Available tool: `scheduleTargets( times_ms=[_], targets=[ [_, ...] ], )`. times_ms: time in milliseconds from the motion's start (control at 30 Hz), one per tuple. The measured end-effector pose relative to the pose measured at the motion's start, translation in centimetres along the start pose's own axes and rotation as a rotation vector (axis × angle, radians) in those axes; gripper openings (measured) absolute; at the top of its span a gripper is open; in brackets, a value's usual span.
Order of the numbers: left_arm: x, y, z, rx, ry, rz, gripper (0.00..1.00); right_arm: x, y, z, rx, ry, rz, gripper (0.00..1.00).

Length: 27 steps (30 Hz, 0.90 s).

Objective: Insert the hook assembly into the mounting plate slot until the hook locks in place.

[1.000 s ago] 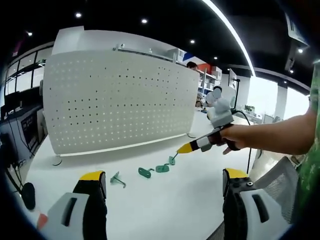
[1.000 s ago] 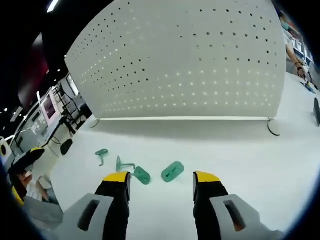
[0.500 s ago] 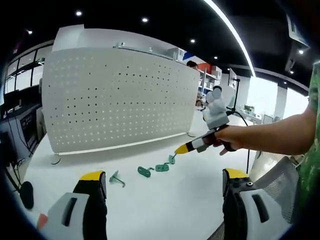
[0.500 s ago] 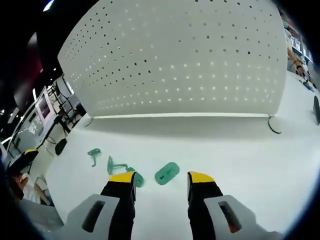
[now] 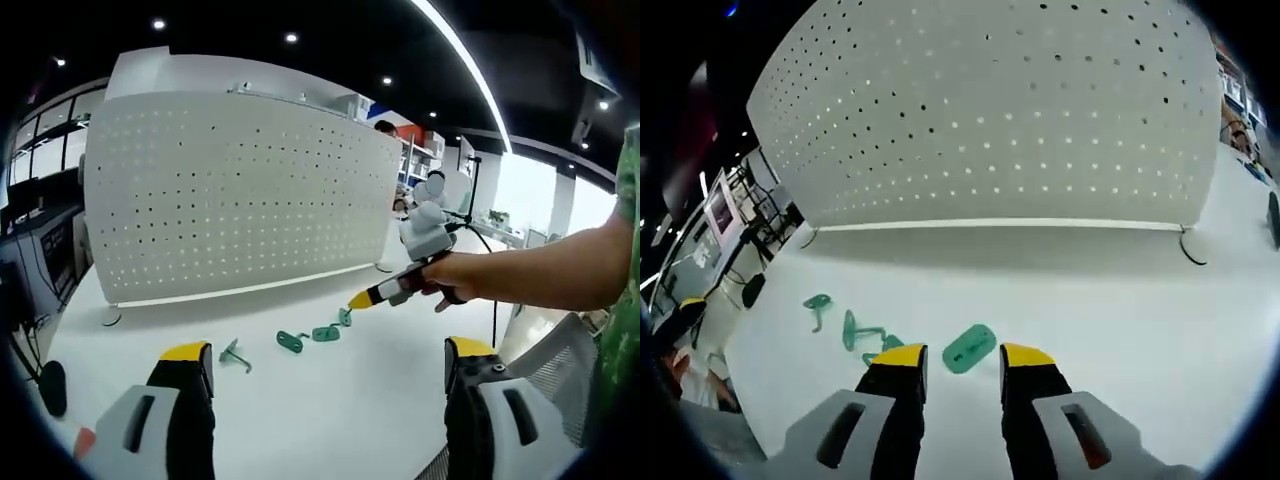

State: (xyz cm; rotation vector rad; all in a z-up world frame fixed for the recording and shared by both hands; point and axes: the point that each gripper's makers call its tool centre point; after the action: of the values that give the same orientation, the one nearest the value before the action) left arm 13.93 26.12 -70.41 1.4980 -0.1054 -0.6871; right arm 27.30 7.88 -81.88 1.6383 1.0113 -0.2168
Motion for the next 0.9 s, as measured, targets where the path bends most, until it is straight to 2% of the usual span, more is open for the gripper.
scheduleTargets(
  times_ms=[900],
  targets=[
    [0.3,-0.1,-0.4,-0.010,0.001,-0.005,0.97,1.3,-0.2,0.9,0.021,-0.021,-0.026,0.16]
  ],
)
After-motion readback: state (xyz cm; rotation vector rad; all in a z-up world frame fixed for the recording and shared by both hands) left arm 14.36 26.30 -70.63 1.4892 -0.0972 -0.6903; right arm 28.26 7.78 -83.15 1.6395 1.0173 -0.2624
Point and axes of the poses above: the point that each gripper's makers call its tool centre point, and the gripper's own axes: x roughly forward along the fingers, z roughly to its right, y roughly out of its top, and after that the axes turned 8 degrees about y, right-handed
